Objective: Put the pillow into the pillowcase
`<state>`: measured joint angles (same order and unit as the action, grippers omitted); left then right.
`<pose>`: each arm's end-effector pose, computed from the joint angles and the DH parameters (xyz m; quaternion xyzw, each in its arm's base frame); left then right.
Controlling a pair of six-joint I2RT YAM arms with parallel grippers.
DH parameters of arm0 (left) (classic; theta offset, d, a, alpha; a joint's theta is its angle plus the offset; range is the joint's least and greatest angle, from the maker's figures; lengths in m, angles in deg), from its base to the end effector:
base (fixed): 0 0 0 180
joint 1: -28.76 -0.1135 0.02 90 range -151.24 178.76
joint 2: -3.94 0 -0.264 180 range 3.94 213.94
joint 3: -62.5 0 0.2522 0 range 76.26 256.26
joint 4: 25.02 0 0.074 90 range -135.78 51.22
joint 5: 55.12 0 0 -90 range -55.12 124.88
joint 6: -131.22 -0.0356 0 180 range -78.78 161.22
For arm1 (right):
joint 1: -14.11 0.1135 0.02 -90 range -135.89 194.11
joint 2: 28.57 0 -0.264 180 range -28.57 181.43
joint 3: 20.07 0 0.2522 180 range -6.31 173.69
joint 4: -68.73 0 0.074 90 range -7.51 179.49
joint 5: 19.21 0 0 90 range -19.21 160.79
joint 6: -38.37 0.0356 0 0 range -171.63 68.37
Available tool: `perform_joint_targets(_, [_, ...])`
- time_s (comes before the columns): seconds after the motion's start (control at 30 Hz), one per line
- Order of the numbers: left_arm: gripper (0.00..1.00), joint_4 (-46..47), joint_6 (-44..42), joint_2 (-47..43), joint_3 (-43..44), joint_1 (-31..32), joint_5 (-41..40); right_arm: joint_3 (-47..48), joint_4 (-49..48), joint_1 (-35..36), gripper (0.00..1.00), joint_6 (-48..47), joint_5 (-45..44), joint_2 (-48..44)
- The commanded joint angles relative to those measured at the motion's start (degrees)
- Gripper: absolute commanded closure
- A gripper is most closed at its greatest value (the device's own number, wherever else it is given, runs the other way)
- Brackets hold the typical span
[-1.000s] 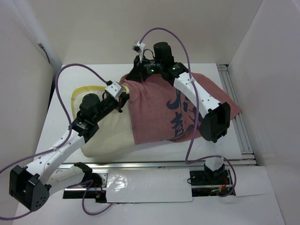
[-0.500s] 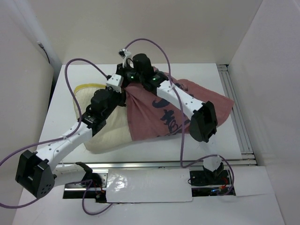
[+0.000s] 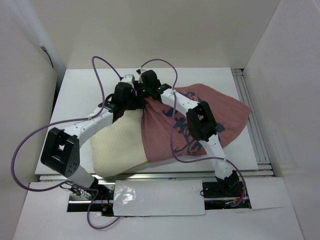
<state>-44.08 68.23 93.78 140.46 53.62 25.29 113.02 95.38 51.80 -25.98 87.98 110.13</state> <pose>0.3288 -0.1458 0.2695 -0.0575 0.8661 -0.1494 0.4735 0.4372 0.3511 0.2054 -0.1626 0.8535 0.3620 0.3376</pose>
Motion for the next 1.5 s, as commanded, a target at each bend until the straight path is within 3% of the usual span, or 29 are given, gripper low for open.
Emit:
perform_joint_targets(0.0, [0.00,6.1,3.4,-5.0,2.7,-2.4,1.1,3.1,4.5,-0.6,0.16,-2.8,-2.8,-8.7])
perform_joint_targets(0.13, [0.00,-2.8,5.3,-10.6,3.2,-2.4,-2.3,-1.4,4.5,-2.6,0.00,-3.9,-6.8,-16.1])
perform_joint_targets(0.3, [0.00,-21.7,12.4,-17.8,2.9,-2.9,-6.6,-7.7,8.6,-4.6,0.00,-6.0,-11.5,-25.7])
perform_joint_targets(0.47, [0.00,-22.8,15.6,-25.8,-6.1,-1.8,-3.2,-20.1,10.7,-0.8,0.00,-8.4,-20.3,-36.1])
perform_joint_targets(0.57, [0.00,-23.4,17.2,-29.4,-10.8,-1.0,0.0,-33.2,8.7,1.4,0.00,-6.4,-28.5,-45.9])
perform_joint_targets(0.6, [0.00,-23.4,17.2,-30.3,-12.2,-0.5,1.0,-41.5,6.9,2.0,0.00,-6.4,-29.3,-48.8])
perform_joint_targets(0.7, [0.00,-22.6,15.9,-33.1,-15.9,0.1,6.0,-57.7,-2.1,2.7,0.00,-6.4,-27.7,-59.9])
perform_joint_targets(0.83, [0.00,-25.3,17.8,-34.7,-17.4,1.8,5.2,-68.2,-6.0,4.2,0.00,-3.1,-22.0,-67.4])
perform_joint_targets(1.03, [0.00,-28.3,20.2,-34.7,-21.4,1.8,3.1,-71.3,-6.7,5.5,0.00,-2.0,-21.4,-60.9])
perform_joint_targets(1.1, [0.02,-24.4,20.2,-33.3,-24.7,1.8,5.1,-70.5,-6.2,5.5,0.00,-1.2,-22.7,-56.1])
perform_joint_targets(1.13, [0.05,-22.8,20.7,-32.5,-25.7,1.8,5.9,-69.3,-6.2,5.5,0.00,-1.2,-22.7,-54.6])
perform_joint_targets(1.17, [0.22,-21.0,20.7,-31.7,-26.7,1.8,8.1,-68.4,-6.2,5.5,0.00,-1.7,-23.3,-53.1])
perform_joint_targets(1.2, [0.27,-18.5,19.5,-30.0,-28.7,1.8,9.7,-67.3,-6.2,4.8,0.00,-1.7,-24.0,-50.1])
perform_joint_targets(1.37, [0.41,-3.9,16.2,-22.2,-30.5,1.8,14.6,-59.1,-8.2,-0.9,0.00,-5.2,-23.3,-41.3])
perform_joint_targets(1.47, [0.50,-2.3,13.3,-14.0,-25.5,1.8,15.1,-52.8,-8.8,-4.0,0.00,-6.7,-26.3,-34.8])
